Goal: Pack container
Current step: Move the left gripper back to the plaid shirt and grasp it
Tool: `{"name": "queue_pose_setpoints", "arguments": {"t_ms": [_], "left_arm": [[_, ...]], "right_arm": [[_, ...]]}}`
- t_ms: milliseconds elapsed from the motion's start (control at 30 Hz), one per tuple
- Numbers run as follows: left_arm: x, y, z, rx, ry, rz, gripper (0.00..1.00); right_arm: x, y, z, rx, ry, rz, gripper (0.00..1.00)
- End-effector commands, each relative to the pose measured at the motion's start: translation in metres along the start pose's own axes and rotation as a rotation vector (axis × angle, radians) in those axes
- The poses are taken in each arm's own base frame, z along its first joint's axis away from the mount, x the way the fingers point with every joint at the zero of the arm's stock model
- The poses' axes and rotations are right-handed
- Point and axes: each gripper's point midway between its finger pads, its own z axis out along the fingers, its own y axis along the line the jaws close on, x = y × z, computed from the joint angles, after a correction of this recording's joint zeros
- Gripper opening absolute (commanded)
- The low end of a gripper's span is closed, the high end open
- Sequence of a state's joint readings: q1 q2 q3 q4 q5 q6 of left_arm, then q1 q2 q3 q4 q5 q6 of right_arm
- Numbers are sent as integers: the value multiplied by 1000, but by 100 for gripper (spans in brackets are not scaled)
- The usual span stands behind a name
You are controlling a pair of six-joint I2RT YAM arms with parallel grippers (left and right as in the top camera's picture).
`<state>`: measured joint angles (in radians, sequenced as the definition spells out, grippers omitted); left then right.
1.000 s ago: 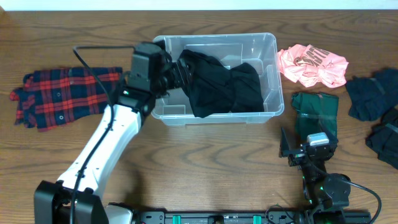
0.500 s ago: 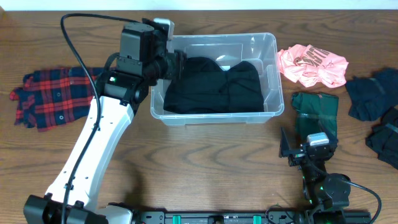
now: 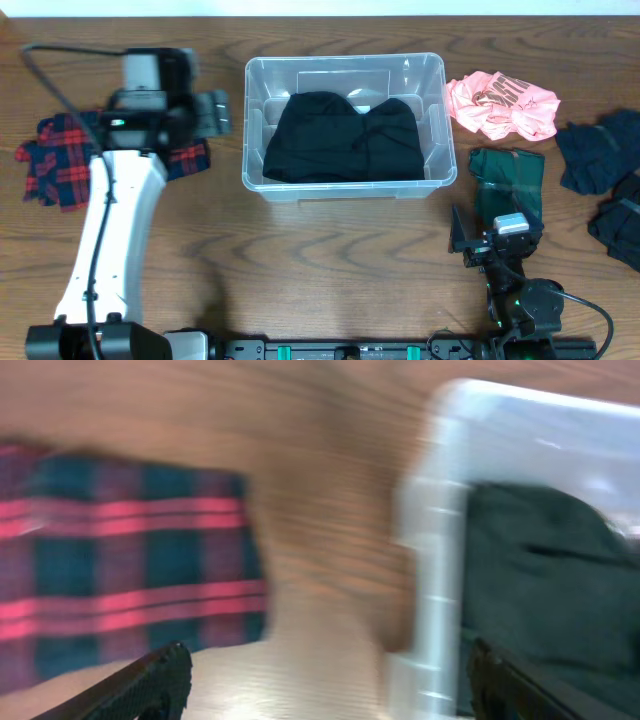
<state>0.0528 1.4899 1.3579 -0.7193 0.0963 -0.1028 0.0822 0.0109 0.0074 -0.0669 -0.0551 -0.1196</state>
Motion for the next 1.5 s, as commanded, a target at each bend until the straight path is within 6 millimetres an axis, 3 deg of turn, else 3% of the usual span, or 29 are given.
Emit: {"name": "queue_pose_setpoints", "arguments": {"t_ms": [0,200,333,567,767,1067,1300,1467], "left_arm": [[-13,50,-12,-84,-45,-215,90],[-2,119,-10,-98,-23,-563,91],[31,163,-2,-173,41,-821,90],[83,216,11,-282,71,-1130,90],[118,232,36,-305,40,-1248,90],[144,241,65,-317,-64,-1271,90],[141,256,71,-357,-139,-1255,90],[142,262,87,-353,-147,-1254,90]], "right_arm": [[1,-4,0,17,1,15,99],[1,-4,0,17,1,15,99],[1,-4,0,17,1,15,99],[1,-4,0,17,1,15,99],[1,-4,0,17,1,15,99],[1,-4,0,17,1,15,99],[1,-4,0,17,1,15,99],[1,-4,0,17,1,15,99]]}}
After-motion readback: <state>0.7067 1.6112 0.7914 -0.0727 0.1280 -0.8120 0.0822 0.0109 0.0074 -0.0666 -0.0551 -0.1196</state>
